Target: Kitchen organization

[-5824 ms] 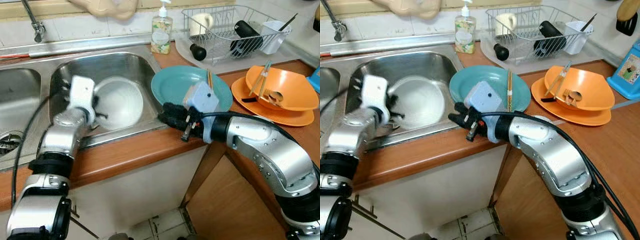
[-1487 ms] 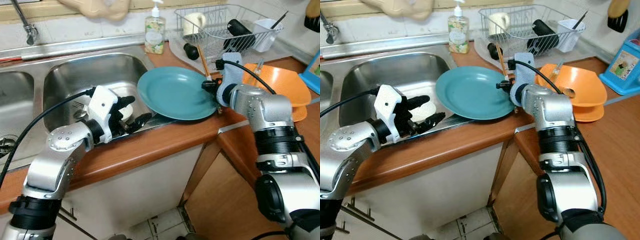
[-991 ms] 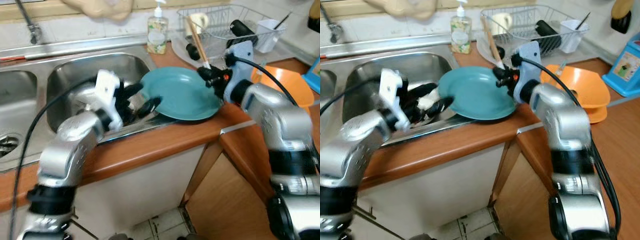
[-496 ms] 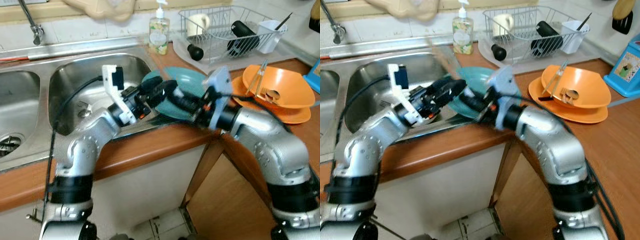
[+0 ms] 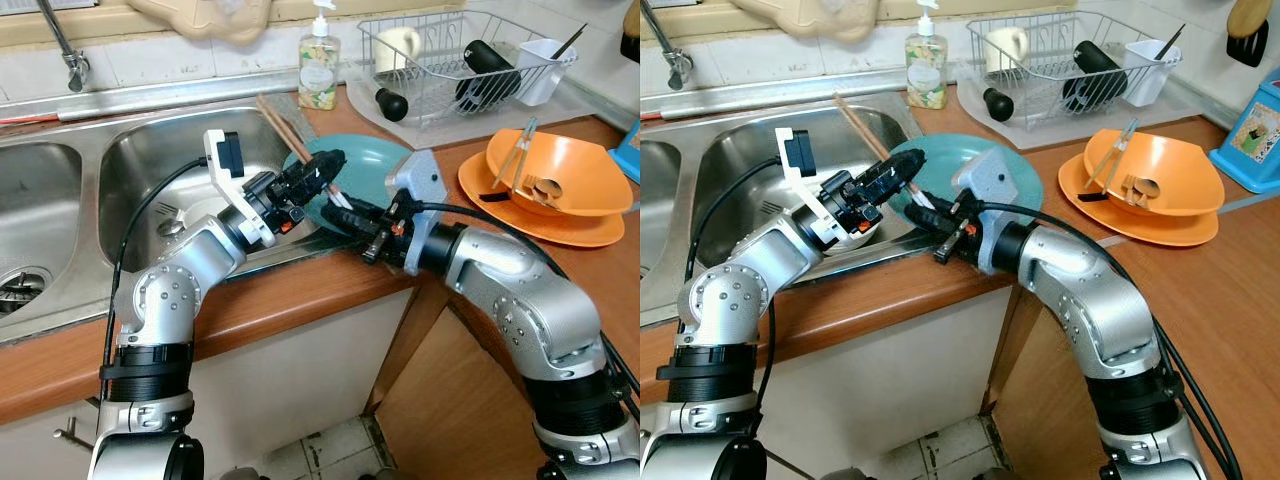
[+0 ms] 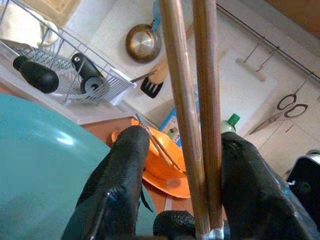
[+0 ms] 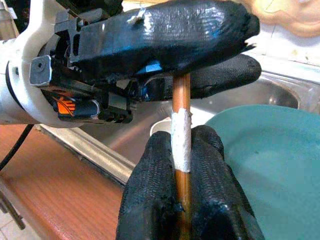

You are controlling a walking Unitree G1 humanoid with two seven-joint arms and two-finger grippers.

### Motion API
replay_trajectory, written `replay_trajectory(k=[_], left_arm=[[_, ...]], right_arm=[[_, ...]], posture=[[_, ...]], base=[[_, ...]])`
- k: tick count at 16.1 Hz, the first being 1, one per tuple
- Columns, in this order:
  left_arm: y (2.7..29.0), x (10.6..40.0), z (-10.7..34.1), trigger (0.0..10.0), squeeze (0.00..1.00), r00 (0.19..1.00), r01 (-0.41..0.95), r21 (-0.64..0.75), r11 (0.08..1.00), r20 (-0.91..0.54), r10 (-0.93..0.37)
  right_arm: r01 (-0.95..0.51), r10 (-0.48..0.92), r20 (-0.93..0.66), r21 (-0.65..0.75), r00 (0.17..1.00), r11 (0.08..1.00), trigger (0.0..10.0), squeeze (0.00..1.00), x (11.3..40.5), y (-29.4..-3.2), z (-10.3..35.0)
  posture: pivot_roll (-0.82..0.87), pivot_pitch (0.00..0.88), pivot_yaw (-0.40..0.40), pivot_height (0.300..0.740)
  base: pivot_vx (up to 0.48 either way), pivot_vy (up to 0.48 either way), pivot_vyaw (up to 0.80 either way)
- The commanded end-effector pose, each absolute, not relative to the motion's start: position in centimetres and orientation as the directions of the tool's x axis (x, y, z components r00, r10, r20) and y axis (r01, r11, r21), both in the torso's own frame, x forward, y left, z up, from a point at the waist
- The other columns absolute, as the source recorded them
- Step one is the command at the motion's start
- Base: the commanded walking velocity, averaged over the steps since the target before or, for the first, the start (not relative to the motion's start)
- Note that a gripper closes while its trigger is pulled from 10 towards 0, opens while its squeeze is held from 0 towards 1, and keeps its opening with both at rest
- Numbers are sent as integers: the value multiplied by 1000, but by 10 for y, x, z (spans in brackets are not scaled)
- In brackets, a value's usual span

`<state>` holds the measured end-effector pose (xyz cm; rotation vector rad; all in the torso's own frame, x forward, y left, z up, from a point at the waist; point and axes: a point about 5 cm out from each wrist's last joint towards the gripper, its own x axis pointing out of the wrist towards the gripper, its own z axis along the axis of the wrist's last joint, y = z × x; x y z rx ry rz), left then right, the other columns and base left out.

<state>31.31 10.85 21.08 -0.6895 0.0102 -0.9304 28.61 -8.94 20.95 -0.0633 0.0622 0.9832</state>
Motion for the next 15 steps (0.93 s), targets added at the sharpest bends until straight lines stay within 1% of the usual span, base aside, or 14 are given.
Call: replay_trajectory(k=[1, 5, 10, 11, 12, 13, 14, 15], left_arm=[[105, 313, 213, 0, 0, 599, 738, -556, 383, 279, -750], [103, 311, 213, 0, 0, 588, 740, -571, 355, 294, -753], [102, 310, 213, 0, 0, 581, 744, -567, 353, 290, -760], [102, 310, 213, 0, 0, 582, 744, -568, 353, 290, -760], [103, 310, 213, 0, 0, 583, 743, -568, 354, 290, -759], [103, 310, 213, 0, 0, 584, 743, -567, 355, 290, -759], [103, 310, 213, 0, 0, 583, 743, -567, 355, 289, -759], [103, 310, 213, 0, 0, 582, 744, -567, 354, 290, -760]], right_arm=[[-847, 845, -55, -50, 531, 529, 0, 0, 283, -85, 216], [-850, 848, -64, -52, 526, 524, 0, 0, 282, -84, 215], [-847, 845, -64, -56, 531, 529, 0, 0, 283, -82, 214], [-847, 845, -64, -57, 532, 529, 510, 0, 283, -81, 214], [-847, 844, -65, -59, 532, 529, 1490, 0, 284, -81, 214], [-846, 844, -66, -62, 532, 529, 1843, 0, 284, -81, 214], [-845, 842, -68, -69, 535, 531, 2627, 0, 284, -81, 214], [-844, 842, -68, -71, 535, 531, 4275, 0, 284, -81, 214]], posture=[[-60, 0, 36, 740], [-63, 0, 36, 740], [-58, 0, 35, 740], [-57, 0, 34, 740], [-58, 0, 36, 740], [-57, 0, 37, 740], [-57, 0, 37, 740], [-58, 0, 38, 740]], base=[[0, 0, 0], [0, 0, 0], [0, 0, 0], [0, 0, 0], [0, 0, 0], [0, 0, 0], [0, 0, 0], [0, 0, 0]])
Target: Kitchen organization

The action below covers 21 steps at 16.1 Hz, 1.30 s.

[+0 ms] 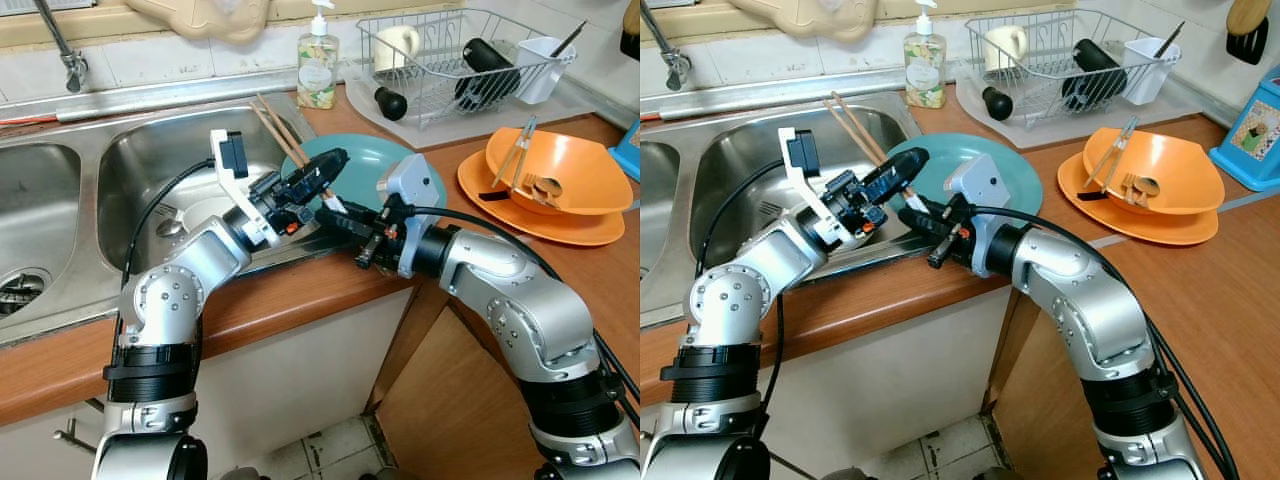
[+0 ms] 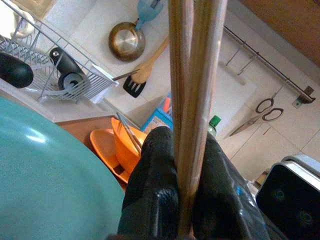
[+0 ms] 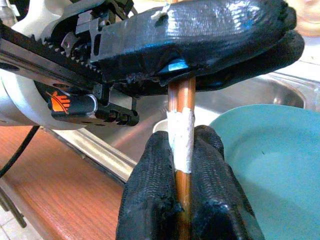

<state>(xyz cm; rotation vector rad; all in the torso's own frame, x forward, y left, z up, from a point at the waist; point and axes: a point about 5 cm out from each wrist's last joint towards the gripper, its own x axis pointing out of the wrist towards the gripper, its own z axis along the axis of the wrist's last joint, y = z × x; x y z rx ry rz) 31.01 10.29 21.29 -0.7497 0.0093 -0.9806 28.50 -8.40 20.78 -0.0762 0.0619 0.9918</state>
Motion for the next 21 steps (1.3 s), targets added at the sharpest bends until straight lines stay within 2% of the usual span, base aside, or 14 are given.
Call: replay_trajectory(k=[1, 2, 3, 4, 5, 6, 7, 11, 13, 14, 17, 19, 20, 21], left_arm=[[103, 310, 213, 0, 0, 581, 744, -567, 353, 290, -760], [103, 310, 214, 0, 0, 582, 744, -568, 352, 292, -759], [104, 310, 215, 0, 0, 585, 743, -570, 352, 296, -755], [105, 311, 215, 0, 0, 592, 741, -568, 359, 298, -749], [109, 313, 216, 0, 0, 609, 732, -568, 376, 298, -735], [118, 318, 217, 0, 0, 651, 708, -568, 420, 293, -701], [123, 321, 217, 0, 0, 670, 695, -569, 439, 291, -683], [168, 342, 224, 0, 0, 841, 527, -584, 617, 255, -476], [190, 352, 224, 0, 0, 914, 401, -581, 708, 207, -348], [211, 360, 223, 0, 0, 966, 260, -613, 746, 158, -206], [228, 368, 207, 0, 0, 996, 75, -629, 774, 7, -91], [228, 372, 196, 0, 0, 995, 3, -621, 784, -76, -64], [226, 374, 191, 1686, 0, 992, -16, -605, 796, -109, -62], [224, 375, 186, 10000, 0, 988, -31, -591, 806, -138, -63]], right_arm=[[-844, 842, -69, -73, 535, 531, 7255, 0, 284, -81, 214], [-841, 839, -71, -81, 540, 535, 10000, 0, 285, -81, 214], [-839, 836, -72, -77, 544, 539, 10000, 0, 285, -81, 214], [-839, 836, -64, -57, 545, 542, 10000, 1000, 286, -81, 215], [-836, 834, -55, -55, 549, 546, 10000, 1000, 287, -81, 216], [-810, 809, -52, -95, 585, 579, 10000, 290, 290, -84, 218], [-801, 801, -51, -104, 597, 590, 10000, 0, 291, -84, 218], [-805, 803, -76, -122, 590, 580, 10000, 0, 288, -88, 219], [-811, 808, -88, -134, 582, 569, 10000, 0, 286, -87, 220], [-814, 811, -95, -140, 577, 564, 10000, 0, 285, -87, 222], [-822, 815, -120, -146, 567, 550, 10000, 0, 284, -85, 221], [-825, 815, -136, -154, 563, 544, 10000, 0, 284, -85, 220], [-824, 814, -139, -158, 564, 544, 10000, 0, 284, -84, 220], [-824, 814, -141, -159, 564, 544, 10000, 0, 284, -84, 219]], posture=[[-58, 0, 38, 740], [-58, 0, 38, 740], [-58, 0, 38, 740], [-58, 0, 38, 740], [-58, 0, 38, 740], [-61, 0, 37, 740], [-61, 0, 36, 740], [-60, 0, 31, 740], [-59, 0, 30, 740], [-58, 0, 29, 740], [-57, 0, 26, 740], [-59, 0, 27, 740], [-55, 0, 26, 740], [-53, 0, 24, 740]], base=[[0, 0, 0], [0, 0, 0], [0, 0, 0], [0, 0, 0], [0, 0, 0], [0, 0, 0], [0, 0, 0], [0, 0, 0], [0, 0, 0], [0, 0, 0], [0, 0, 0], [0, 0, 0], [0, 0, 0], [0, 0, 0]])
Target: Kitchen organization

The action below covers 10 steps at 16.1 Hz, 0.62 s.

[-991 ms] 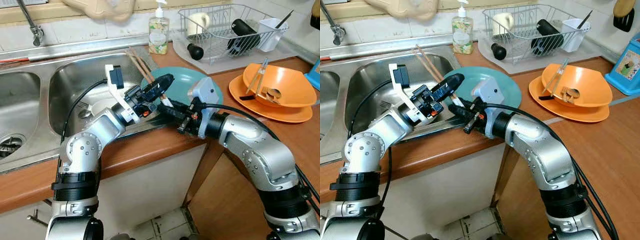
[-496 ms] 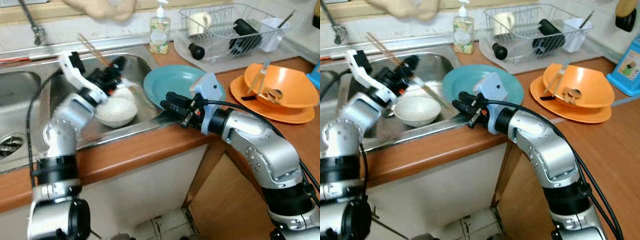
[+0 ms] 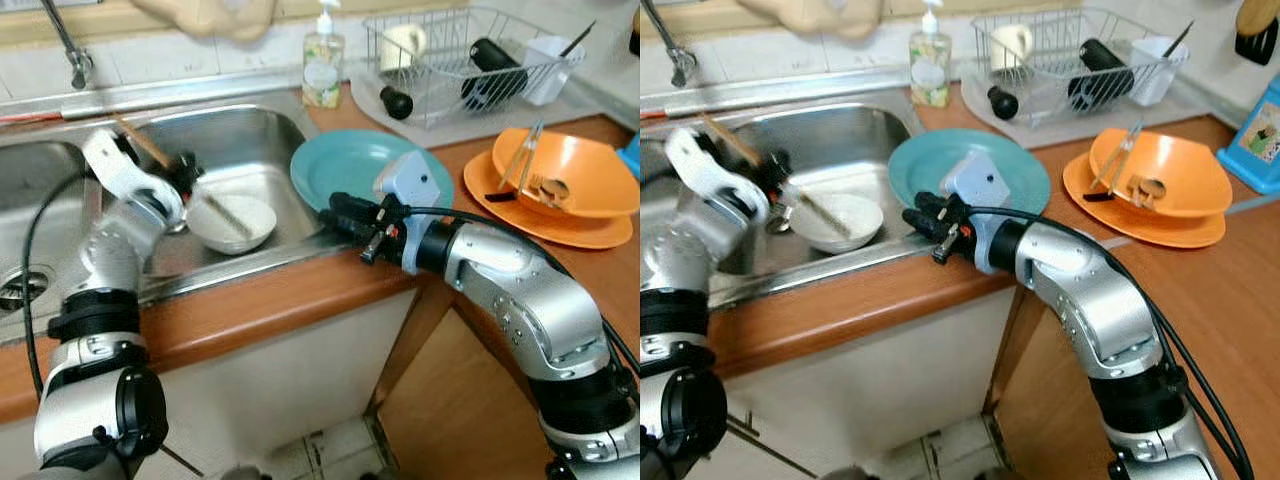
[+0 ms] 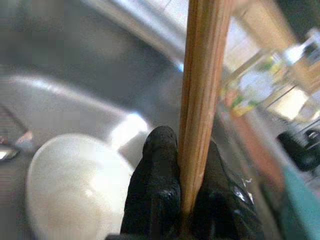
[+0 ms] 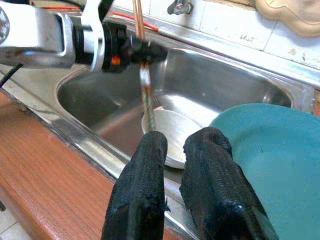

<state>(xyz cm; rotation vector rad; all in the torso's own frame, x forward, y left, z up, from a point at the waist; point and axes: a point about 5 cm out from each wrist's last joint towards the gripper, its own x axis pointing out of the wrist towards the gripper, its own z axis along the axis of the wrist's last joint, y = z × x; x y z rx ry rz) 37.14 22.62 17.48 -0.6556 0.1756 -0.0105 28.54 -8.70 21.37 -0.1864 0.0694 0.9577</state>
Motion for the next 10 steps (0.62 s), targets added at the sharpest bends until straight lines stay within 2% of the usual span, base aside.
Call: replay_trajectory(k=[1, 5, 9, 10], left_arm=[[221, 377, 181, 10000, 1000, 983, -45, -582, 812, -170, -67], [218, 381, 160, 10000, 1000, 960, -126, -522, 843, -277, -28], [219, 382, 158, 10000, 1000, 956, -129, -494, 860, -293, -25], [221, 382, 158, 10000, 1000, 956, -127, -462, 878, -294, -16]], right_arm=[[-824, 813, -142, -159, 564, 544, 10000, 0, 284, -84, 219], [-817, 805, -150, -167, 574, 552, 10000, 0, 284, -83, 217], [-777, 764, -150, -166, 628, 607, 10000, 0, 289, -89, 217], [-733, 722, -131, -165, 679, 660, 10000, 0, 295, -92, 219]], posture=[[-52, 0, 21, 740], [-59, 0, 26, 740], [-60, 0, 26, 740], [-60, 0, 26, 740]], base=[[0, 0, 0], [0, 0, 0], [0, 0, 0], [0, 0, 0]])
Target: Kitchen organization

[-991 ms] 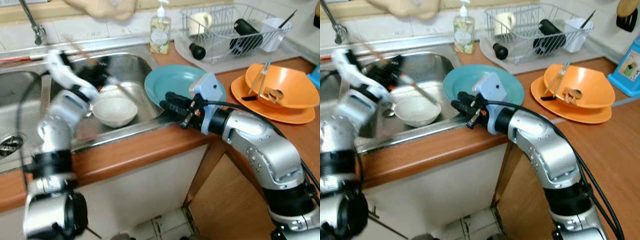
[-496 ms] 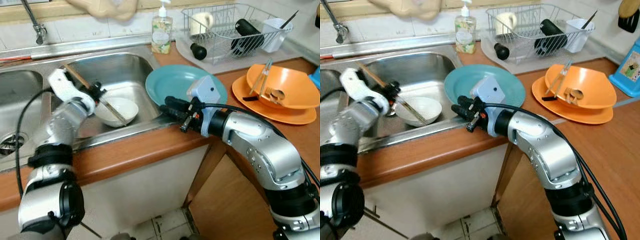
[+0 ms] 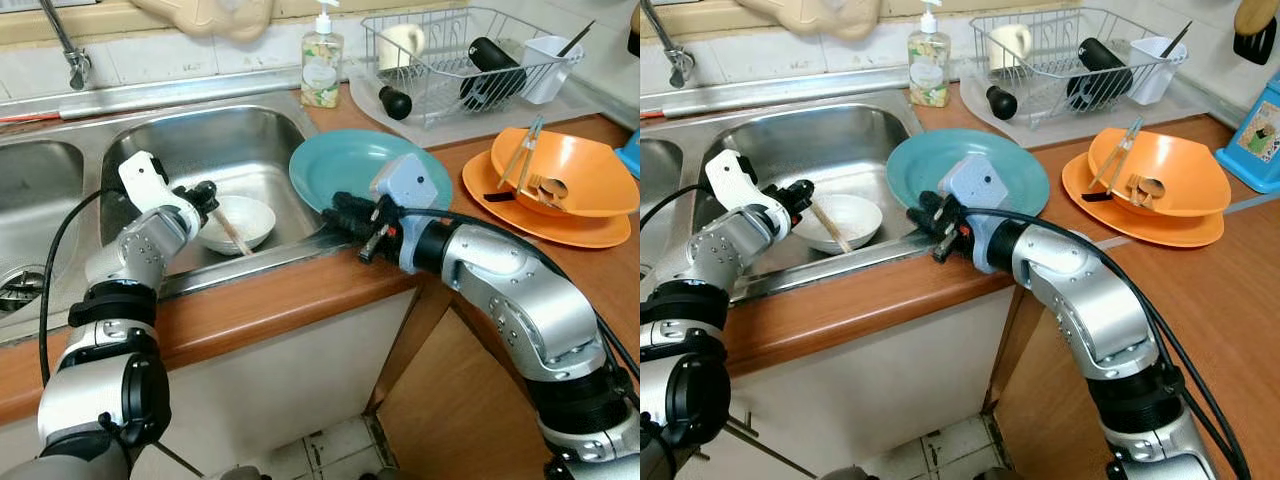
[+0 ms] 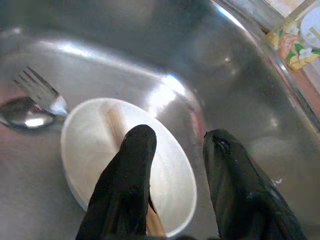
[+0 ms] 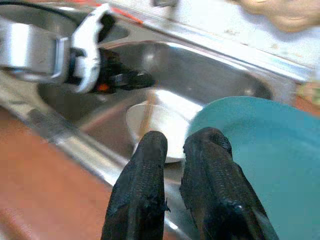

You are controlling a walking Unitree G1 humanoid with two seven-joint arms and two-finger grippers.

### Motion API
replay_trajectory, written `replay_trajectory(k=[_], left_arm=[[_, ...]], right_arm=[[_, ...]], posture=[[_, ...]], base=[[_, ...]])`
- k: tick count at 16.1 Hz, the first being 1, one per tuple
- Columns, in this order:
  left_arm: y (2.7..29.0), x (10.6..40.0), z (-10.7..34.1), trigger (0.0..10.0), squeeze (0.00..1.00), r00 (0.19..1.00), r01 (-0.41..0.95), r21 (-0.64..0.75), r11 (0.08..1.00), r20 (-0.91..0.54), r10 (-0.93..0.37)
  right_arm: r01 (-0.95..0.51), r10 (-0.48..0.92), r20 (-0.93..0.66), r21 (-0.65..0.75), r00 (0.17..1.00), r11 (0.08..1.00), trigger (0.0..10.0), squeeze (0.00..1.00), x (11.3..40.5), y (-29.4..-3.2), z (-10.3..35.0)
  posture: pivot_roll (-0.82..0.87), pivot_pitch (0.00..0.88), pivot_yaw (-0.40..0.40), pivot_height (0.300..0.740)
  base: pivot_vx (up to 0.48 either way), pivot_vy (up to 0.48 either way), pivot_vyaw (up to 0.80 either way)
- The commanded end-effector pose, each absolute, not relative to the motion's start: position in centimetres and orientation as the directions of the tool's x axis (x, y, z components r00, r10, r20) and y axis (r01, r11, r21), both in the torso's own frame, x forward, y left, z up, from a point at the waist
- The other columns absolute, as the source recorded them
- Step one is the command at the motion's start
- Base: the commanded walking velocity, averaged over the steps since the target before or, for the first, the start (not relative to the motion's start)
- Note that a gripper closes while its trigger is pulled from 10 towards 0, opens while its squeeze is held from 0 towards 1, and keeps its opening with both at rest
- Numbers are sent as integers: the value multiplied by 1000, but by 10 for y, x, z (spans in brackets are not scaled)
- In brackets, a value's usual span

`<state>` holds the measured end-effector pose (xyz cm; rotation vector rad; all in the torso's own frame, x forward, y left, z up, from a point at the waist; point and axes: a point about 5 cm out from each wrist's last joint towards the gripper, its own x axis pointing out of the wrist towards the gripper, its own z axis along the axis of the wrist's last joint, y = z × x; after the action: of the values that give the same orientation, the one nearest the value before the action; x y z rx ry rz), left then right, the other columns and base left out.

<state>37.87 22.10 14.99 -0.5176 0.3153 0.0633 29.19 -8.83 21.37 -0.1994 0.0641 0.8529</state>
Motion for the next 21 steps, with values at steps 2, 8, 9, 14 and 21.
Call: replay_trajectory(k=[2, 8, 9, 14, 21], left_arm=[[223, 383, 163, 10000, 1000, 965, -101, -397, 912, -264, -8], [213, 382, 195, 10000, 0, 995, 87, -149, 985, -43, -94], [206, 380, 202, 10000, 0, 992, 125, -82, 989, 19, -124], [181, 356, 207, 10000, 0, 949, 287, 129, 949, 94, -299], [164, 315, 192, 10000, 0, 873, 474, 194, 859, 22, -487]], right_arm=[[-641, 633, -104, -146, 767, 753, 10000, 0, 307, -102, 223], [-403, 398, -128, -14, 908, 915, 10000, 1000, 328, -133, 223], [-370, 368, -136, 13, 920, 929, 10000, 1000, 328, -137, 222], [-305, 318, -174, 100, 932, 947, 10000, 1000, 326, -146, 219], [-191, 225, -263, 151, 938, 970, 10000, 1000, 326, -161, 210]], posture=[[-60, 0, 26, 740], [-62, 0, 23, 740], [-63, 0, 24, 740], [-72, 0, 18, 740], [-71, 0, 6, 740]], base=[[0, 0, 0], [0, 0, 0], [0, 0, 0], [0, 0, 0], [0, 0, 0]])
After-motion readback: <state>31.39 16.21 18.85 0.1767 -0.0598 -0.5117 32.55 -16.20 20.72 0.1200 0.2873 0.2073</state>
